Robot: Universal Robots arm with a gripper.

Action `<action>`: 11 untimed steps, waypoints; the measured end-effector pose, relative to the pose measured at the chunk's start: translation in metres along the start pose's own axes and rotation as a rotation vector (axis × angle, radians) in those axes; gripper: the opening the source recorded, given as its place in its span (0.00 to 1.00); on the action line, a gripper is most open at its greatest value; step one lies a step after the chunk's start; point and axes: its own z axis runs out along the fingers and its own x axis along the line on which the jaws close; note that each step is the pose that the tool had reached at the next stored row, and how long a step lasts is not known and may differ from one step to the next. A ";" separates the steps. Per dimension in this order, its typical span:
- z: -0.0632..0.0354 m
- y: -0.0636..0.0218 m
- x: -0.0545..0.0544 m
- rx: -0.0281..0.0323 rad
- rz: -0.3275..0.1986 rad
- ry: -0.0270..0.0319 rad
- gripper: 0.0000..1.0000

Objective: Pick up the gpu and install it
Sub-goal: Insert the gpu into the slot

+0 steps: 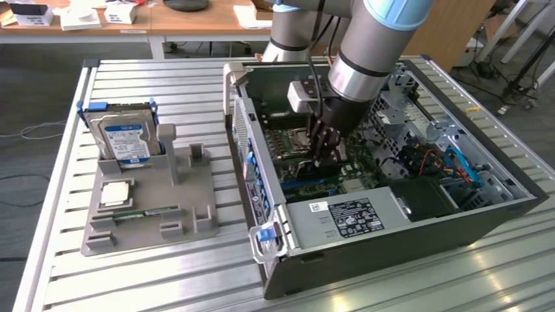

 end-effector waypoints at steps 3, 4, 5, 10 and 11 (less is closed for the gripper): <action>0.0000 0.0000 0.000 0.0000 0.000 0.0000 0.27; 0.0000 0.0000 0.000 0.0000 0.000 0.0000 0.27; 0.0000 0.0000 0.000 0.0000 0.000 0.0000 0.27; 0.0004 0.0000 0.000 0.0000 0.000 0.0001 0.27; 0.0004 -0.0001 0.000 0.0000 0.000 0.0001 0.27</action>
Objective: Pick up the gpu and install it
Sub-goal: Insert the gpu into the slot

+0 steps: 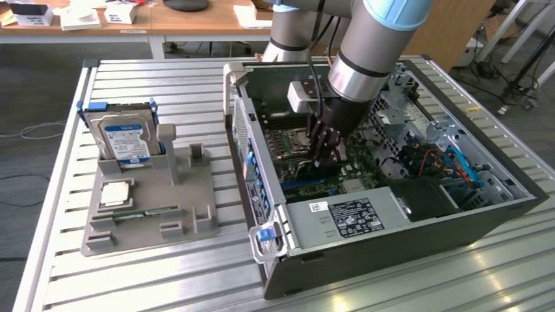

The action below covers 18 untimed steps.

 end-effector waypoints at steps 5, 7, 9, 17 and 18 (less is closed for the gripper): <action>0.0010 -0.0001 0.000 0.0001 0.000 -0.0002 0.27; 0.0010 -0.0001 0.000 0.0000 0.000 0.0000 0.27; 0.0011 -0.0001 0.000 0.0000 0.000 -0.0002 0.27; 0.0018 -0.0002 0.000 -0.0001 0.000 -0.0007 0.27; 0.0019 -0.0002 0.000 0.0000 0.000 -0.0007 0.27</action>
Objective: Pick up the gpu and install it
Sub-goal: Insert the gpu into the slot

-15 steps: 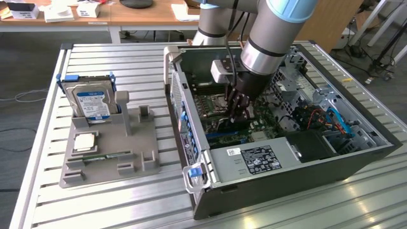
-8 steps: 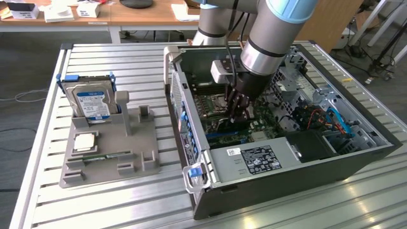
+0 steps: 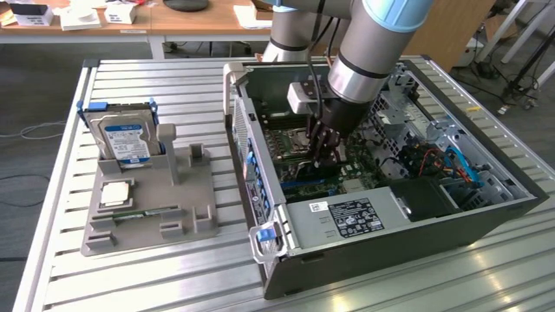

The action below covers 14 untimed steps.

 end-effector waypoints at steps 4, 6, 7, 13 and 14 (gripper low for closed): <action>0.0006 -0.0001 0.000 -0.0001 0.000 0.0002 0.27; 0.0007 -0.0001 0.000 -0.0001 0.000 0.0001 0.27; 0.0007 -0.0001 0.000 0.0000 0.000 0.0001 0.27; 0.0007 -0.0001 0.000 0.0001 0.000 0.0000 0.27; 0.0007 -0.0001 0.000 0.0000 0.000 0.0000 0.27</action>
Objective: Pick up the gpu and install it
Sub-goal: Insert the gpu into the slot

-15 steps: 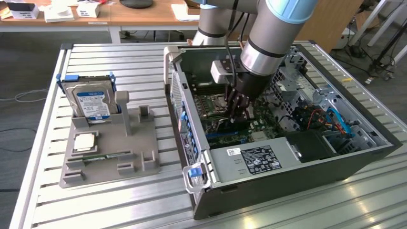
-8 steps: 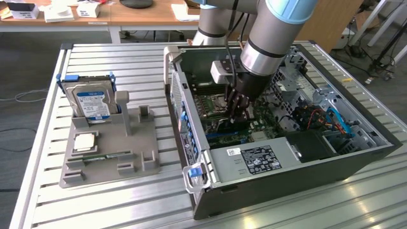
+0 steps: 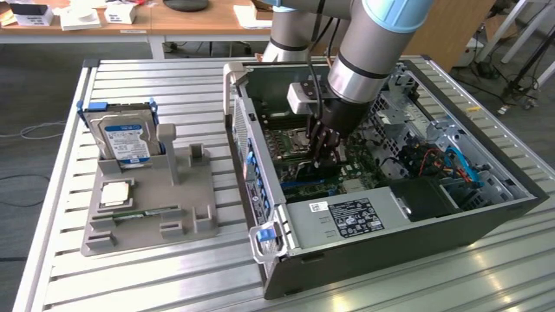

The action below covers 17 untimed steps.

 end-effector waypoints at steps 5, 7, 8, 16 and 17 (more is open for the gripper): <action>0.0000 0.0000 0.000 0.0000 0.000 0.0000 0.27; 0.0000 0.0000 0.000 0.0000 0.000 0.0000 0.27; 0.0004 -0.0001 0.000 0.0004 0.000 -0.0010 0.27; 0.0000 0.0000 0.000 0.0001 0.000 0.0000 0.40; 0.0000 0.0000 0.000 0.0000 0.000 0.0000 0.40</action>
